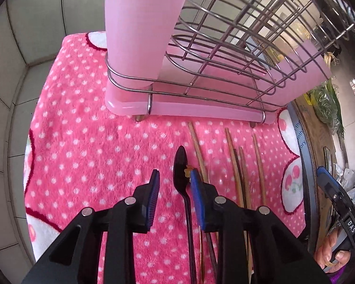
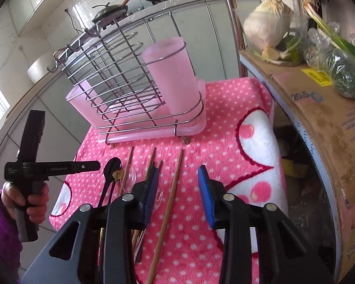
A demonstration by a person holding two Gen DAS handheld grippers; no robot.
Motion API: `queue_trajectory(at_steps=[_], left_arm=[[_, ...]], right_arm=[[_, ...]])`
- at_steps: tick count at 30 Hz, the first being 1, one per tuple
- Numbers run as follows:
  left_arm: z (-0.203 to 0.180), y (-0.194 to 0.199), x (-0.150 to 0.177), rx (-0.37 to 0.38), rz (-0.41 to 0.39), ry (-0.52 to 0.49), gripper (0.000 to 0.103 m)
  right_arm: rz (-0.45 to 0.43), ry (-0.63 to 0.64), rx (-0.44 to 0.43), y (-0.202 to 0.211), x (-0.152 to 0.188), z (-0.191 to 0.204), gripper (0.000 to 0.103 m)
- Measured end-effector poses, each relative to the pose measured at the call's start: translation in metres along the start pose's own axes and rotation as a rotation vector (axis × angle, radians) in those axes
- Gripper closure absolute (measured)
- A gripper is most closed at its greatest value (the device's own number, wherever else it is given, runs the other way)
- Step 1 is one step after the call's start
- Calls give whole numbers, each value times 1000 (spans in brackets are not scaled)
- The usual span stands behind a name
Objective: Organize utensils
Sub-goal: 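Grasp the black spoon with the left tool while the right tool grasps a wooden chopstick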
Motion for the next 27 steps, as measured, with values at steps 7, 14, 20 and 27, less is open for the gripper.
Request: queue_trajectory(at_steps=[7, 14, 20, 27], left_arm=[[-9, -28, -10, -23, 47, -23, 78], [-13, -44, -11, 36, 65, 7, 101], [-2, -18, -8, 13, -26, -12, 101], [18, 23, 0, 10, -135, -26, 101]], right_arm=[[36, -14, -14, -12, -3, -4, 70], [91, -69, -40, -27, -5, -10, 72], [169, -154, -64, -55, -12, -17, 86], [275, -183, -11, -98, -19, -16, 87]])
Point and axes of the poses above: each gripper's, at about its wrist camera, not at the fingertips, and y roughly against the way its jaws point, z to its left, x to its underside, the point moved 2 cm from there along -y, roughly the way its jaws point, and after that the axes turned 13 degrees about -x, right-handed, at the moved point
